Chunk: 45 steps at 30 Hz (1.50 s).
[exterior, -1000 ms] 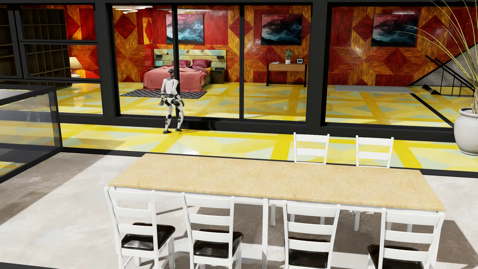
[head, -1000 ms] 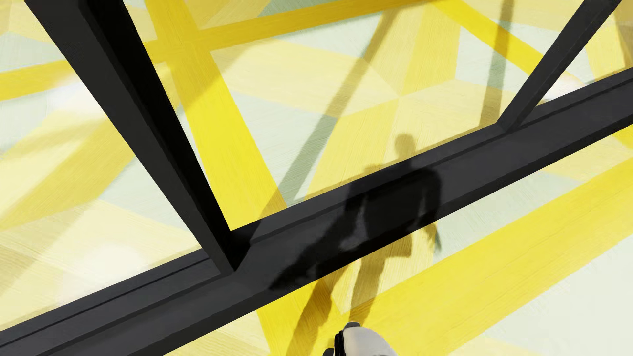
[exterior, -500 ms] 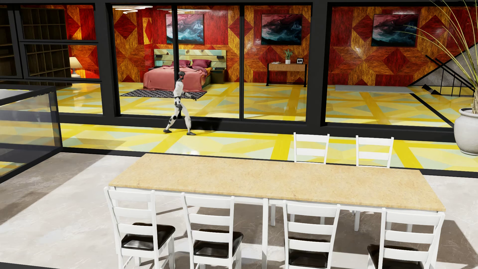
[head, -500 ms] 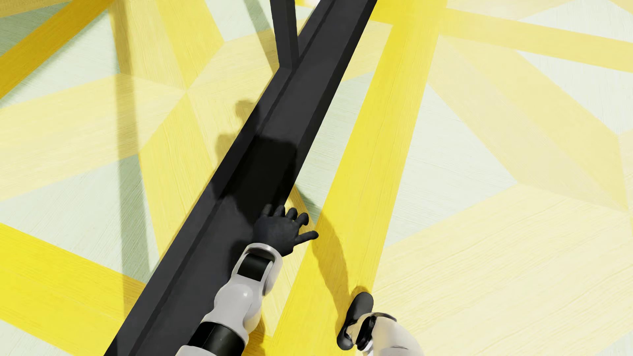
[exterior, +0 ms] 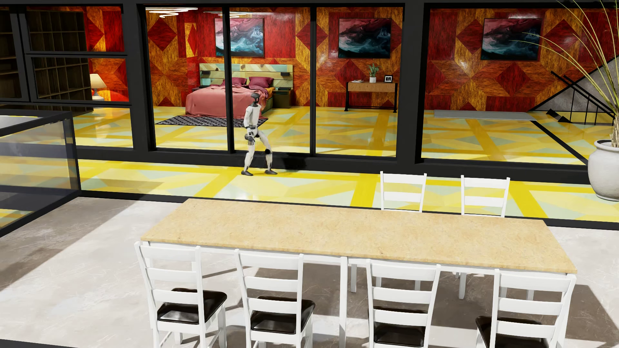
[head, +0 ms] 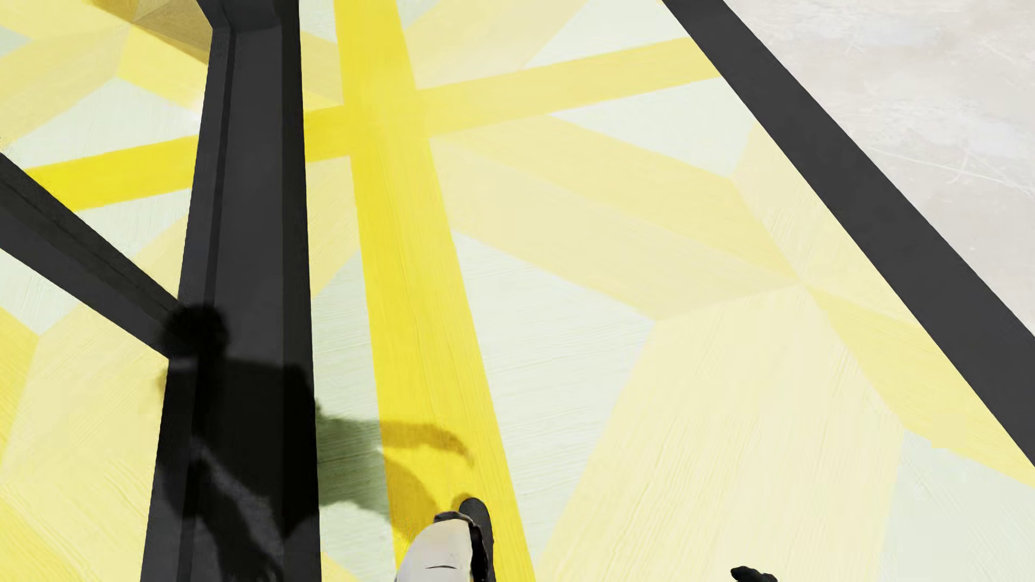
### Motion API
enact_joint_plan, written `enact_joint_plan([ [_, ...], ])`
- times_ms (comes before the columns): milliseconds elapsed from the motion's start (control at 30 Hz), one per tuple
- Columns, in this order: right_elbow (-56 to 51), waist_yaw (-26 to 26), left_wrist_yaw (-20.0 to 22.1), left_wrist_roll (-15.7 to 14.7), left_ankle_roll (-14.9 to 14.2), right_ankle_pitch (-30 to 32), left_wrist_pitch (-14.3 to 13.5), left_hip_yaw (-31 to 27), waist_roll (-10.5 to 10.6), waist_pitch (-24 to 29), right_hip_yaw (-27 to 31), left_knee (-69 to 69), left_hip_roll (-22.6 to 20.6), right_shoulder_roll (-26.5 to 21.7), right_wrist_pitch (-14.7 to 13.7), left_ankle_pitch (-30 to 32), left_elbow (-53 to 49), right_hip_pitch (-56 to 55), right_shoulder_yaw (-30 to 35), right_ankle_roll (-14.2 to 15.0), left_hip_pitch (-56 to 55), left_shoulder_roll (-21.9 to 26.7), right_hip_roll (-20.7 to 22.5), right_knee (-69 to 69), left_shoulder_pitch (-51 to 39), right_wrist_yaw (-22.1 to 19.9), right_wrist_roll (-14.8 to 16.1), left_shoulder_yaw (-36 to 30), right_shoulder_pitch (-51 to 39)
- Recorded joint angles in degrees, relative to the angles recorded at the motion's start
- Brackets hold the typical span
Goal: Go to the table
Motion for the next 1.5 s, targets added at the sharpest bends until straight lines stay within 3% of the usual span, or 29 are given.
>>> enact_joint_plan([
  [67,0.29,0.42,-6.11,3.94,-6.96,-0.35,-1.62,-8.91,0.11,0.15,1.02,-22.69,-10.53,0.24,0.16,-0.36,1.20,5.78,0.43,-0.04,0.79,0.39,-0.90,-3.53,1.04,-1.77,0.62,-0.16,-1.43],
  [100,1.06,0.42,-8.18,5.55,-8.55,-0.52,-2.02,-10.40,0.12,0.28,0.59,-25.30,-13.59,0.85,0.47,-1.75,0.85,8.33,0.68,-0.34,0.91,0.61,-1.23,-3.69,0.99,-1.68,1.12,0.77,-1.86],
  [133,2.09,0.45,-8.51,6.63,-7.56,-0.11,-1.95,-9.70,0.02,0.40,-0.32,-22.50,-15.64,1.51,0.78,-0.36,-0.17,10.63,1.39,-0.68,0.89,0.63,-1.44,-2.62,0.74,-1.06,1.17,2.44,-2.07],
  [167,3.13,0.79,-7.05,6.90,-3.58,1.70,-1.43,-10.06,-0.34,0.50,-1.14,-17.96,-17.32,2.11,0.99,3.05,-1.78,12.58,2.95,-0.72,1.03,0.25,-1.75,-0.59,0.44,0.13,0.25,4.86,-2.02],
  [233,4.19,1.82,-0.10,3.69,2.77,10.43,1.53,-8.81,-1.88,0.76,-1.79,-9.62,-17.00,3.68,0.68,7.43,-5.96,12.60,7.44,1.59,2.08,-2.28,-2.71,8.72,-0.32,2.42,-3.77,12.09,-2.24],
  [300,2.81,2.15,6.80,-3.18,6.50,21.54,5.05,-5.58,-4.07,1.05,-3.29,-3.01,-14.52,6.12,0.74,0.99,-7.36,4.88,9.60,12.51,3.78,-5.39,-5.61,28.71,-3.33,1.69,-6.83,18.76,-2.62],
  [333,0.81,1.89,7.58,-5.40,6.64,25.40,6.83,-4.02,-5.19,1.06,-5.52,-2.88,-13.46,7.20,-0.10,-1.62,-6.01,-0.53,9.73,13.63,6.32,-5.72,-9.06,38.62,-6.26,0.92,-6.67,19.91,-2.43],
  [367,-1.83,1.25,6.05,-5.16,6.49,24.36,8.06,-2.61,-6.30,0.98,-7.97,-3.85,-12.76,7.68,-1.80,-3.58,-3.49,-6.05,9.98,11.98,9.42,-4.69,-13.37,46.36,-9.96,0.51,-5.64,18.65,-1.91],
  [400,-4.77,0.28,2.71,-1.94,6.17,21.30,7.64,-1.43,-7.31,0.83,-9.91,-5.31,-12.44,7.47,-4.11,-5.17,-0.53,-11.40,10.48,9.79,12.71,-2.36,-17.32,51.64,-14.10,0.63,-4.07,14.74,-1.12],
  [433,-7.62,-0.90,-0.58,3.35,5.92,19.98,5.24,-0.58,-8.14,0.60,-11.45,-7.10,-12.41,6.80,-6.45,-6.50,1.69,-16.29,10.85,7.79,16.15,0.67,-20.45,54.26,-18.33,1.16,-1.82,9.28,-0.19],
  [500,-12.66,-3.39,-1.88,13.45,5.44,19.44,-1.75,0.67,-9.19,-0.06,-13.53,-10.76,-13.01,4.41,-9.10,-9.06,2.37,-24.47,11.49,6.02,23.00,6.17,-23.52,51.68,-26.62,2.31,2.18,-0.17,1.55],
  [533,-14.96,-4.46,-0.48,16.04,5.14,18.81,-3.48,1.23,-9.48,-0.44,-14.26,-12.45,-13.46,3.19,-9.18,-10.43,1.58,-27.71,11.67,5.99,26.16,8.03,-23.55,46.66,-30.73,2.38,3.38,-2.37,2.22],
  [567,-16.59,-5.31,1.30,16.39,4.85,18.62,-3.64,1.84,-9.71,-0.84,-14.80,-14.00,-13.99,2.14,-8.64,-11.86,0.60,-30.08,11.59,6.10,29.16,9.04,-22.85,39.12,-34.66,2.05,4.08,-2.87,2.55],
  [633,-17.43,-6.34,4.97,11.36,4.26,20.50,-1.98,2.91,-10.11,-1.61,-14.45,-16.15,-15.23,1.72,-5.98,-15.00,-1.68,-31.44,9.97,7.78,34.46,9.27,-19.33,16.20,-41.46,0.48,5.25,-0.14,2.78],
  [700,-14.50,-6.42,8.24,3.01,3.45,21.13,0.51,3.69,-10.41,-2.18,-13.51,-17.98,-16.76,3.47,-1.53,-18.02,-4.92,-29.97,6.67,10.79,39.75,7.69,-15.38,-8.43,-45.91,-2.24,7.15,4.41,3.01],
  [733,-11.09,-6.01,9.85,-1.56,2.84,18.78,1.34,4.42,-10.52,-2.32,-16.94,-18.42,-17.50,4.46,0.92,-19.55,-6.92,-30.38,5.02,12.29,42.63,6.87,-14.90,-12.51,-46.82,-3.45,8.35,6.61,2.73],
  [767,-6.41,-5.54,11.31,-5.72,2.08,18.00,2.10,5.44,-10.49,-2.42,-21.80,-17.99,-18.00,5.14,3.44,-20.73,-8.97,-30.56,4.10,11.20,45.42,6.23,-15.17,-11.52,-46.63,-3.79,9.09,8.28,1.96],
  [800,-1.48,-5.29,12.50,-9.29,1.22,18.80,2.31,6.19,-10.21,-2.50,-24.98,-16.84,-18.14,5.29,5.82,-20.87,-10.80,-30.29,4.20,6.51,47.99,5.40,-15.77,-7.65,-45.56,-2.61,8.52,8.90,1.45],
  [867,4.92,-5.66,12.42,-11.01,-0.83,20.15,0.87,4.92,-8.96,-2.78,-27.24,-11.39,-17.03,5.41,8.22,-16.30,-12.65,-28.99,5.47,-3.58,51.75,4.45,-18.05,2.41,-41.88,2.11,4.17,5.24,3.11],
  [933,6.03,-6.56,8.26,-7.36,-4.38,14.25,-3.07,2.25,-7.07,-2.76,-28.56,3.98,-13.01,7.35,6.41,-6.74,-12.63,-27.05,4.79,-4.34,49.24,4.87,-19.02,12.01,-36.27,4.70,0.48,1.38,7.60],
  [1000,5.68,-7.01,2.23,-5.01,-6.83,8.59,-3.27,-1.11,-4.81,-2.53,-29.75,26.88,-7.64,11.18,4.79,2.42,-10.02,-22.43,-0.38,-3.68,39.55,3.75,-16.42,14.02,-30.14,4.36,2.35,3.15,11.20],
  [1067,6.49,-6.46,0.42,-3.84,-4.20,5.62,1.73,-5.67,-2.85,-2.38,-28.39,41.97,-6.19,12.67,4.63,0.81,-4.72,-16.79,-2.31,-2.42,28.26,1.46,-12.69,11.97,-23.75,3.89,1.54,7.03,11.45],
  [1133,7.48,-5.43,0.57,-0.61,-2.23,3.97,6.69,-7.94,-1.97,-2.33,-23.35,46.69,-5.19,11.54,3.61,-0.79,1.13,-11.04,0.95,-1.10,18.20,0.03,-8.67,8.29,-16.04,4.59,-3.96,7.92,8.53],
  [1200,6.55,-3.95,-1.93,4.11,-0.01,2.11,5.75,-7.70,-1.70,-2.20,-16.22,41.51,-1.66,10.26,0.49,-1.44,4.05,-6.40,3.00,-0.11,9.89,-1.15,-5.54,5.68,-7.88,4.94,-6.53,4.57,3.97],
  [1300,1.84,-1.26,-4.61,7.22,3.87,-0.82,-1.72,0.46,-1.20,-1.54,-6.49,14.48,4.96,9.23,-4.63,-1.70,4.66,-0.48,4.43,1.27,4.10,-4.07,-2.97,3.06,0.47,1.88,-3.11,2.95,-1.85],
  [1367,-0.85,-0.06,-8.82,7.44,-0.96,-1.35,-3.39,1.97,-0.96,-0.88,-3.16,-12.89,0.87,8.77,-5.91,0.49,4.12,4.23,5.75,2.02,4.39,-6.24,-2.44,-0.22,1.44,-0.76,-0.03,5.39,-3.97],
  [1400,-1.60,0.29,-10.24,7.95,-5.58,-1.49,-4.15,-2.37,-1.05,-0.50,-2.30,-22.25,-3.00,8.62,-5.79,-0.57,3.24,6.82,6.43,2.20,4.01,-6.57,-2.52,-1.64,0.86,-1.54,1.14,6.44,-4.64],
  [1433,-1.62,0.43,-10.33,8.54,-7.86,-1.74,-4.39,-6.40,-1.19,-0.11,-2.00,-25.14,-5.96,8.49,-5.33,-2.48,2.23,9.24,7.11,2.31,3.22,-6.47,-2.73,-2.10,-0.30,-2.10,2.01,7.52,-5.15],
  [1500,1.52,0.47,-6.93,10.58,-2.72,-0.82,-3.13,-4.48,-1.56,0.52,-2.46,-16.54,-7.66,8.19,-2.93,-0.63,0.42,13.13,9.11,2.46,2.10,-5.55,-3.21,0.35,-3.99,-1.79,2.42,9.09,-6.35],
])
